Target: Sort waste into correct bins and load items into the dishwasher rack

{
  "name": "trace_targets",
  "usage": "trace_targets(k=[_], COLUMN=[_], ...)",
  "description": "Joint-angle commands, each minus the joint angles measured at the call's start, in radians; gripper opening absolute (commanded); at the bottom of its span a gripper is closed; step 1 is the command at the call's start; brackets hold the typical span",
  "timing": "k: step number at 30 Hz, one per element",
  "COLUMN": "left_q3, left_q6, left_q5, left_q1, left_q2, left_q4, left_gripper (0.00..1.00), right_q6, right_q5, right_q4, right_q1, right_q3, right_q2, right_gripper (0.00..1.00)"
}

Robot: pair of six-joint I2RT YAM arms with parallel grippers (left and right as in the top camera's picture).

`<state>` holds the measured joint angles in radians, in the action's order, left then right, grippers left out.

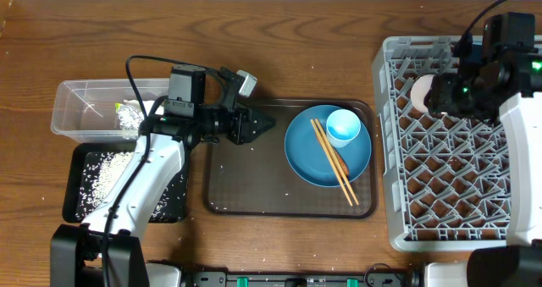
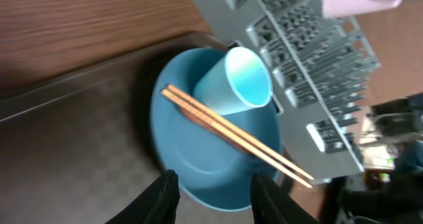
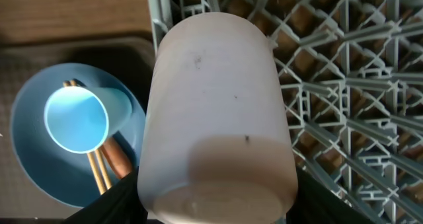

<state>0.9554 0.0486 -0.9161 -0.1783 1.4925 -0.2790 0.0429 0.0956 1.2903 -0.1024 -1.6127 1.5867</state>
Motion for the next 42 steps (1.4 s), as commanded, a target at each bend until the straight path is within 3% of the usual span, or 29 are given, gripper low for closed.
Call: trace_targets(k=[1, 22, 24, 25, 27, 31, 37, 42], left_q3=[-0.009, -0.009, -0.009, -0.009, -0.009, -0.009, -0.009, -0.009], left_q6=[-0.005, -0.008, -0.008, -0.008, -0.008, -0.008, -0.012, -0.088], left_q5=[0.058, 0.058, 0.058, 0.058, 0.058, 0.057, 0.057, 0.057], left_q1=[0.003, 0.003, 0.003, 0.003, 0.003, 0.003, 0.002, -0.021], left_q2=[0.004, 0.004, 0.004, 0.004, 0.004, 0.004, 0.004, 0.004], left_q4=[-0.001, -0.003, -0.003, -0.003, -0.003, -0.003, -0.004, 0.013], left_gripper=[0.39, 0.39, 0.39, 0.39, 0.39, 0.40, 0.40, 0.40], right_q6=[0.016, 0.008, 0.008, 0.008, 0.008, 0.008, 0.004, 0.004], right_q5=[-0.021, -0.021, -0.020, -0.020, -0.020, -0.020, -0.021, -0.021], right_q4=[0.003, -0.160, -0.169, -0.170, -0.172, -0.171, -0.146, -0.108], right_q1=[-0.003, -0.001, -0.001, -0.001, -0.001, -0.002, -0.002, -0.002], right_q3=[0.013, 0.252, 0.259, 0.259, 0.259, 0.259, 0.235, 0.191], right_q2=[0.026, 0.033, 0.033, 0.033, 0.033, 0.033, 0.033, 0.033], right_gripper=[0.15, 0.16, 0.24, 0.36, 0.49, 0.99, 0.99, 0.99])
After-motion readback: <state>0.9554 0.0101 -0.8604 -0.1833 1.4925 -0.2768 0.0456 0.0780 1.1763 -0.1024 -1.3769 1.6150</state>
